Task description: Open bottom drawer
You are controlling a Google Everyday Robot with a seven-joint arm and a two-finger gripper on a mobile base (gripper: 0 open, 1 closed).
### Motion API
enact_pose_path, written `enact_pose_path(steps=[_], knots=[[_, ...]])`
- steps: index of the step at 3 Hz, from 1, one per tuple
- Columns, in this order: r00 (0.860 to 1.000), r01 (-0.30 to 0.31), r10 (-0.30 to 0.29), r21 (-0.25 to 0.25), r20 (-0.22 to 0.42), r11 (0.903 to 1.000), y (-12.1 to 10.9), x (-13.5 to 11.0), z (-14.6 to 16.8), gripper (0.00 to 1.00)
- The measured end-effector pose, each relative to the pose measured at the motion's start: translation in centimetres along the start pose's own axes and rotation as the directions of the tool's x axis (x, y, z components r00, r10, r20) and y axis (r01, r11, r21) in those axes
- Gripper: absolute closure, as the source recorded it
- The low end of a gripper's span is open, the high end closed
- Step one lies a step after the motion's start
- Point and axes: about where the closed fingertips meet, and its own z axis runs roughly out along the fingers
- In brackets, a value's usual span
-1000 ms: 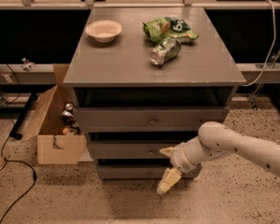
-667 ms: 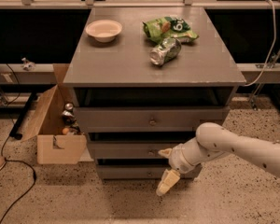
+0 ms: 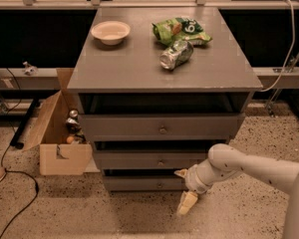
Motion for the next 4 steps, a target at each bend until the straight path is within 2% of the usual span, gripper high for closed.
enact_pose_path(steps=[1,2,3,4], knots=[[0.999,0.045,-0.045,-0.026,0.024,0.9986,-0.9,4.2,3.3,0.0],[0.993,0.06,-0.057,-0.024,0.104,0.9979,-3.1,8.3,6.8,0.0],[0.993,0.06,-0.057,-0.025,0.104,0.9979,-3.0,8.3,6.8,0.0],[0.991,0.107,-0.103,-0.04,0.087,0.9935,-3.4,9.1,8.8,0.0]])
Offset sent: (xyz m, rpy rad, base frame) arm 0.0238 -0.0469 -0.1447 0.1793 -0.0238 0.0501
